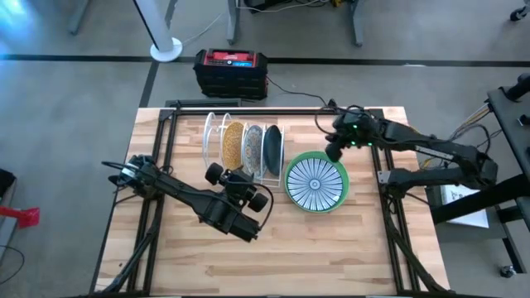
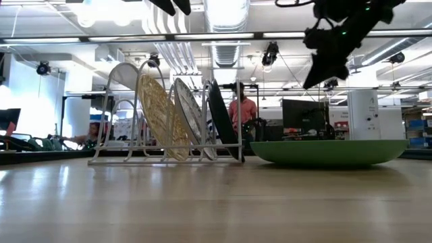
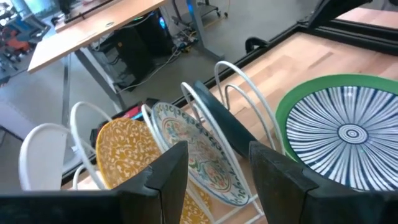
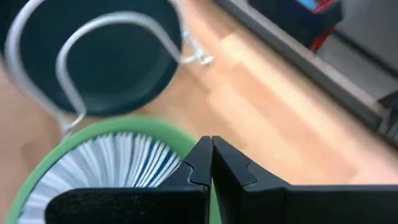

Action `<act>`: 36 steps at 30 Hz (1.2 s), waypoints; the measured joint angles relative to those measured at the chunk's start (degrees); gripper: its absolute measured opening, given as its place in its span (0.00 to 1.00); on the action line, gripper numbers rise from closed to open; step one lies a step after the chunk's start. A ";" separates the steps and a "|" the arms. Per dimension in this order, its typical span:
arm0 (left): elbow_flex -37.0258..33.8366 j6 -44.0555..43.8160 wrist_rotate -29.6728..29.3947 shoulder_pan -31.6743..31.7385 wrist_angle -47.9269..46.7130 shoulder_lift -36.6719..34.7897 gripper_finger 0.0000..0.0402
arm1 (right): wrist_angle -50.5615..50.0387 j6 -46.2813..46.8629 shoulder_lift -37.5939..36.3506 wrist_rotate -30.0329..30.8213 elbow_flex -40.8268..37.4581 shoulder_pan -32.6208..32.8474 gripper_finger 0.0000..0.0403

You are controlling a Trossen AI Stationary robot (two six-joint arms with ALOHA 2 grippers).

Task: Sort dishes
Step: Put the blue plate in the dish rack

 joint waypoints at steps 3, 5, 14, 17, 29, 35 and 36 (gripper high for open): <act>0.00 3.57 -0.10 0.00 2.88 0.00 0.40 | -1.59 1.63 -2.97 -3.87 -1.64 0.00 0.00; 0.00 5.13 -0.15 0.00 4.60 0.00 0.40 | -1.51 2.70 -4.07 -5.38 -2.80 0.00 0.00; 0.00 9.22 -0.19 0.00 8.05 0.04 0.40 | -2.15 6.56 -1.71 -7.30 -7.89 0.03 0.14; 0.00 10.02 -0.18 0.00 8.04 0.04 0.40 | -2.90 6.81 -0.05 -7.28 -8.96 0.03 0.20; 0.00 11.30 -1.65 0.07 7.64 0.09 0.40 | -2.31 7.28 4.97 -6.85 -11.98 0.03 0.38; 0.00 11.29 -1.65 0.07 7.64 0.11 0.40 | 0.46 7.66 6.42 -6.76 -13.78 0.03 0.42; 0.00 11.28 -1.68 0.07 7.64 0.11 0.40 | 0.50 7.68 6.76 -6.76 -13.85 0.03 0.42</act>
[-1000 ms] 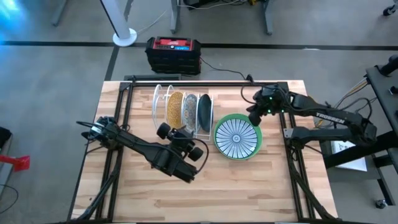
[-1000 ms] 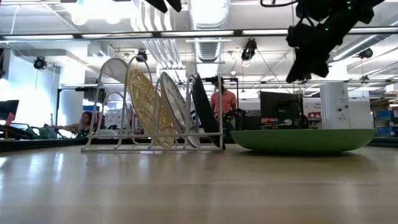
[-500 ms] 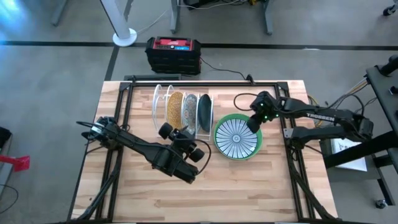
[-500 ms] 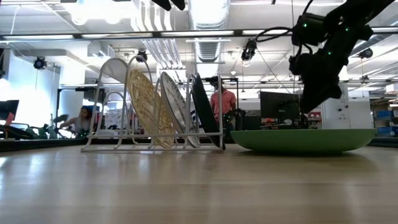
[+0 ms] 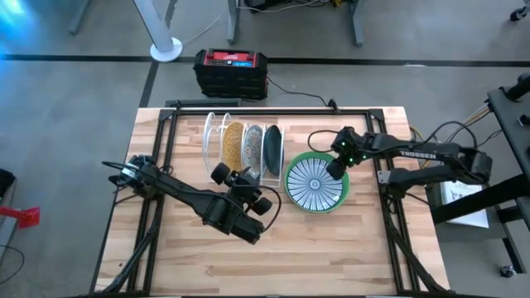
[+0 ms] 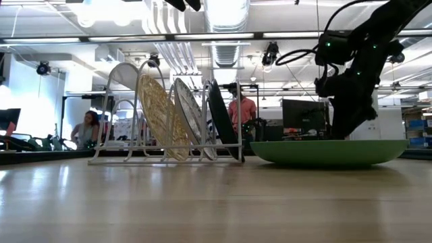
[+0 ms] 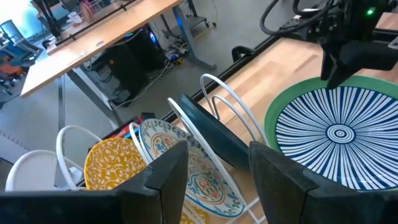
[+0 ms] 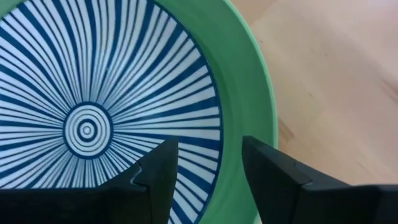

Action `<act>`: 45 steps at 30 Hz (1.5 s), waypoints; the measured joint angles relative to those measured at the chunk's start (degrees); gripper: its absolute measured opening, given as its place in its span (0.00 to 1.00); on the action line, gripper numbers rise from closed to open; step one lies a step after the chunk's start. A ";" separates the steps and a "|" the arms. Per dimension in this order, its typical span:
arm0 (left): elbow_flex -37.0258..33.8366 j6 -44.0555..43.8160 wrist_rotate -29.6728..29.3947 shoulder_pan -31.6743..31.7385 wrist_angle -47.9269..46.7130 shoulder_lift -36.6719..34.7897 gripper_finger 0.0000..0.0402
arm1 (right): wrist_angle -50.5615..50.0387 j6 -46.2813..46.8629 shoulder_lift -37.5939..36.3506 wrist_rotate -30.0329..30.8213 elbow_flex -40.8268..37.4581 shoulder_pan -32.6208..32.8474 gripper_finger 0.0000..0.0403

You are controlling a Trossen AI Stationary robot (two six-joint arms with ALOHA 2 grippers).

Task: Sort dishes
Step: Put the blue plate in the dish rack

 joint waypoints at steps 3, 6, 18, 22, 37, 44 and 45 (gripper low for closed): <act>0.00 0.02 -0.72 0.00 -0.08 0.00 0.40 | 0.57 -0.01 1.09 0.01 -0.25 0.00 0.43; 0.03 0.03 -2.35 0.00 -0.39 0.00 0.40 | 1.69 -0.13 2.08 0.02 -0.54 0.00 0.43; 0.11 0.04 -2.73 1.19 -0.70 0.00 0.40 | 4.19 -1.17 4.80 0.04 -0.54 -0.02 0.44; 0.11 0.04 -2.97 1.29 -0.68 0.00 0.40 | 4.29 -1.55 5.72 0.04 -0.60 -0.02 0.43; 0.04 0.02 -2.99 1.51 -0.45 0.00 0.40 | 9.23 -5.08 12.50 -0.82 -0.44 0.00 0.32; 0.04 0.00 -2.99 1.51 -0.39 0.00 0.40 | 12.24 -4.58 12.50 -1.22 -0.60 -0.04 0.19; 0.04 0.01 -2.99 1.51 -0.39 0.00 0.40 | 12.54 -4.55 12.31 -1.27 -0.64 -0.04 0.17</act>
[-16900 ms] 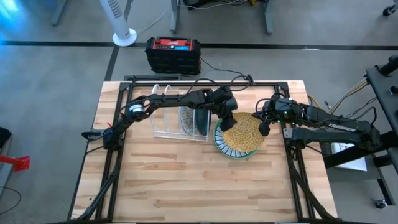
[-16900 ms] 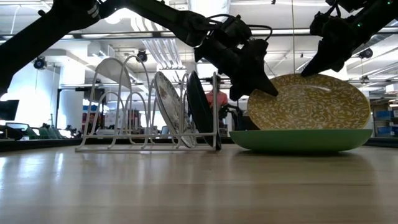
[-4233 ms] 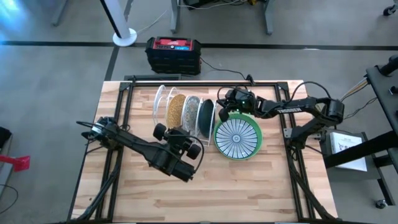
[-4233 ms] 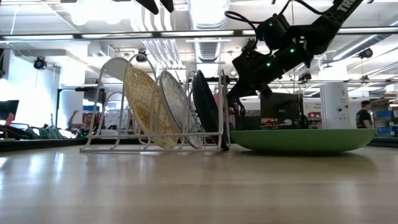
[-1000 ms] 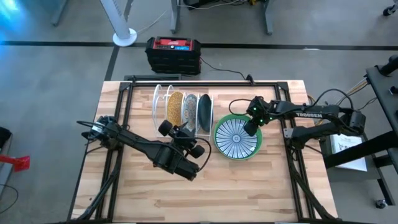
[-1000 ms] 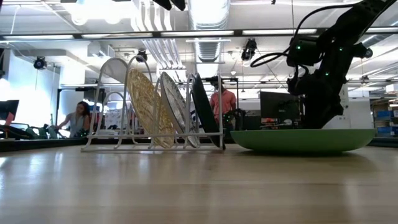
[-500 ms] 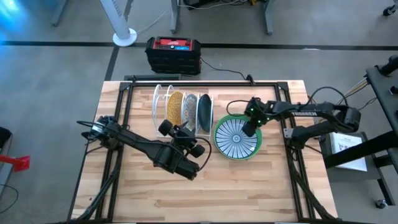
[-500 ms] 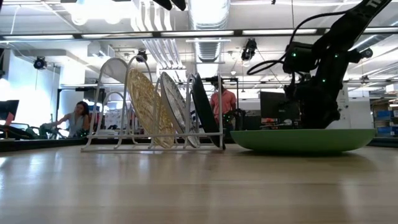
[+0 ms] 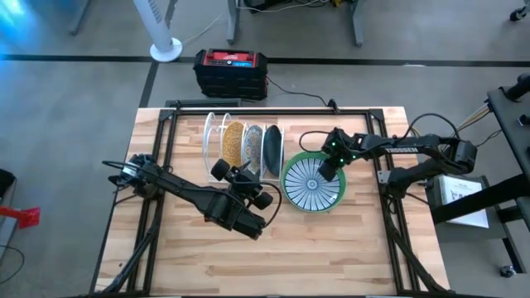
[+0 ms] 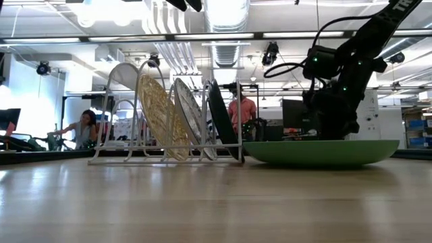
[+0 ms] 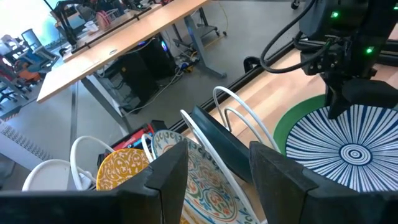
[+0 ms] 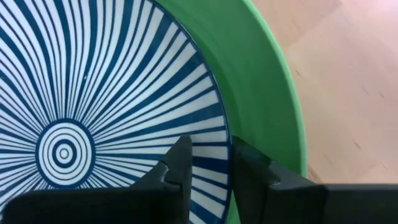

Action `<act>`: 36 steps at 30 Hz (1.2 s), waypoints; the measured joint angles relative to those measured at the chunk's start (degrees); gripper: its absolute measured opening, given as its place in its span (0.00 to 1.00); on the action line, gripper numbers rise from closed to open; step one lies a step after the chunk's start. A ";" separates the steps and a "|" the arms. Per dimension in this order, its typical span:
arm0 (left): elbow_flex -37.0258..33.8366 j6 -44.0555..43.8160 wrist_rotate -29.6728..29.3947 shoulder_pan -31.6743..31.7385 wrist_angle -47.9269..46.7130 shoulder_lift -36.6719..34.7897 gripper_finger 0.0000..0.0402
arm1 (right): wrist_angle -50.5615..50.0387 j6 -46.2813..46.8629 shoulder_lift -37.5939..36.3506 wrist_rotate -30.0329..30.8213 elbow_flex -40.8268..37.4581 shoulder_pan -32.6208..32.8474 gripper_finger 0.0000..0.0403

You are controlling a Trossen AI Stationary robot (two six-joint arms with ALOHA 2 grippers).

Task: Sort dishes
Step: Put the blue plate in the dish rack

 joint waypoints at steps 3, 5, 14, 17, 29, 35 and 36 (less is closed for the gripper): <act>-0.02 -0.01 0.02 0.00 0.13 0.00 0.40 | 0.39 0.01 -0.53 -0.12 0.00 0.02 0.14; -0.04 -0.01 0.02 0.00 0.69 0.00 0.40 | 0.33 0.00 -0.96 0.10 -0.03 0.02 0.13; -0.04 4.73 3.57 0.00 5.02 0.00 0.40 | -2.36 -1.28 -5.15 2.72 -0.22 0.04 0.04; -0.04 8.34 4.51 -0.02 9.27 0.01 0.40 | -3.33 -2.37 -6.78 2.80 -0.22 0.02 0.00; -0.04 10.70 3.93 -0.02 12.00 0.00 0.39 | -3.75 -2.64 -9.07 1.64 -0.20 0.02 0.00; -0.04 10.70 3.98 -0.09 11.97 0.02 0.39 | -3.83 -1.66 -9.08 1.36 -0.20 0.02 0.00; -0.04 10.70 3.98 -0.09 11.97 0.00 0.39 | -3.83 -1.27 -9.08 1.33 -0.20 0.02 0.00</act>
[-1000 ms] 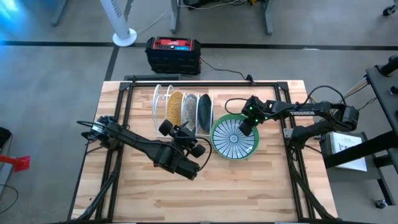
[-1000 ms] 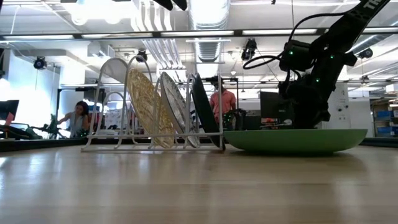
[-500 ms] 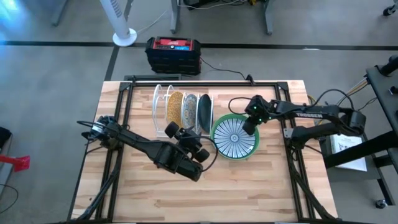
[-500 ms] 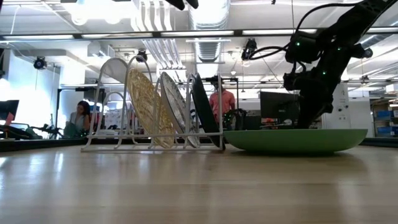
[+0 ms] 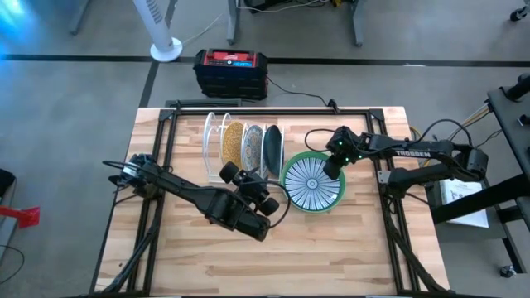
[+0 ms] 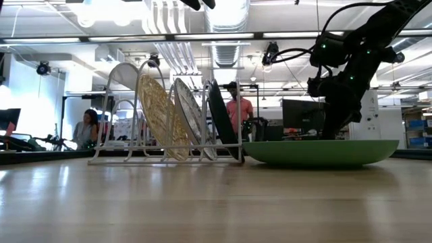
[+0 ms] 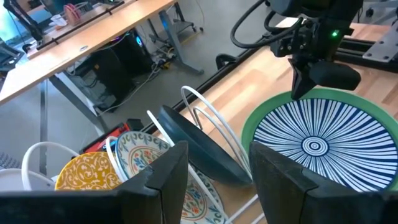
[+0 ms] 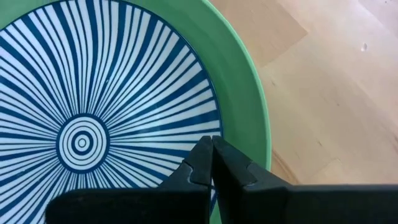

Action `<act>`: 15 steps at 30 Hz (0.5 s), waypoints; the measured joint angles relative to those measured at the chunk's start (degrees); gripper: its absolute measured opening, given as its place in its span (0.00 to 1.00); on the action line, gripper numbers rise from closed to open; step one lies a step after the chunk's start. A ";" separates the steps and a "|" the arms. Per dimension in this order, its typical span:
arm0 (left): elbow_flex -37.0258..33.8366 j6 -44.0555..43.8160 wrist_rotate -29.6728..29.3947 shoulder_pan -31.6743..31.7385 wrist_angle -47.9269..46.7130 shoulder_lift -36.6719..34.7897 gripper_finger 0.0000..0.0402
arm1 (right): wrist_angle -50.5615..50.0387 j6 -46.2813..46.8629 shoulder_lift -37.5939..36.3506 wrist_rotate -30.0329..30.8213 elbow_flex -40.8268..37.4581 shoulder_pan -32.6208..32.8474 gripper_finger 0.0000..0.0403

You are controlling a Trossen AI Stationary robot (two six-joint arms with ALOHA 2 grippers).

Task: Sort dishes
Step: Put the blue plate in the dish rack

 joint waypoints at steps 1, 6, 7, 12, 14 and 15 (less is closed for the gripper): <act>0.00 0.00 0.02 0.02 0.00 0.00 0.39 | -0.02 0.24 0.00 -0.06 0.00 0.00 0.01; 0.00 0.00 0.10 0.02 -0.02 0.00 0.39 | -0.17 0.86 0.02 -0.50 -0.02 0.00 0.10; 0.00 0.00 0.13 0.02 -0.02 0.00 0.39 | -0.19 0.86 0.07 -0.52 -0.06 0.00 0.12; 0.00 0.00 0.19 0.04 -0.02 0.00 0.39 | -0.23 1.43 0.09 -0.55 -0.11 0.00 0.25; -0.13 -0.02 0.33 0.04 0.03 0.00 0.39 | -0.22 1.88 0.13 -0.57 -0.11 0.00 0.30; -0.36 -0.05 0.33 0.04 -0.04 0.00 0.39 | -0.20 1.89 0.33 -0.57 -0.11 0.00 0.32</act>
